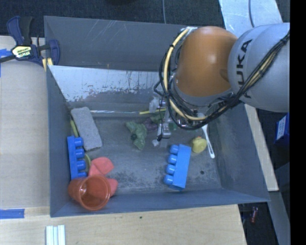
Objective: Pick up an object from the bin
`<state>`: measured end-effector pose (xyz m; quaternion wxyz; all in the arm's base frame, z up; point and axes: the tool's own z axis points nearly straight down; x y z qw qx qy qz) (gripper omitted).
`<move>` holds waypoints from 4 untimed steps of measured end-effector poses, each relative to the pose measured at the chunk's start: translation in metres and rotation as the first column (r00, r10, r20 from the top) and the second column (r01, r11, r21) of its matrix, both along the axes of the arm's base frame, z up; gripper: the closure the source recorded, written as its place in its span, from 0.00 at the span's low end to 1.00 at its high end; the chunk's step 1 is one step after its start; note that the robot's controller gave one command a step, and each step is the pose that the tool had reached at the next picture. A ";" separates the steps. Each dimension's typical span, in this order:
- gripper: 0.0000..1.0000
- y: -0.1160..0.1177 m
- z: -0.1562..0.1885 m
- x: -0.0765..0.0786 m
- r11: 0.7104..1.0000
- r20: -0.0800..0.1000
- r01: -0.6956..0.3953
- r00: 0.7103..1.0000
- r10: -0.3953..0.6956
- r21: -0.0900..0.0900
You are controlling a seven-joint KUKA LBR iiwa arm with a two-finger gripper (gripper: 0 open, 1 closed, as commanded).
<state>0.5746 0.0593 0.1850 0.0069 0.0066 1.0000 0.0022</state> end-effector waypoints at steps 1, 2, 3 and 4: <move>0.00 -0.005 -0.002 0.025 0.986 0.009 -0.166 0.986 0.166 -0.005; 0.00 -0.016 -0.069 0.038 0.943 0.007 -0.331 0.943 0.331 -0.007; 1.00 -0.020 -0.108 0.044 0.949 0.012 -0.316 0.949 0.316 -0.007; 1.00 -0.021 -0.096 0.046 0.952 0.017 -0.305 0.952 0.305 -0.008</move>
Offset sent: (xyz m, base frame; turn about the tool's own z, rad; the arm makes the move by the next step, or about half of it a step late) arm 0.0397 -0.0183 -0.0851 -0.3508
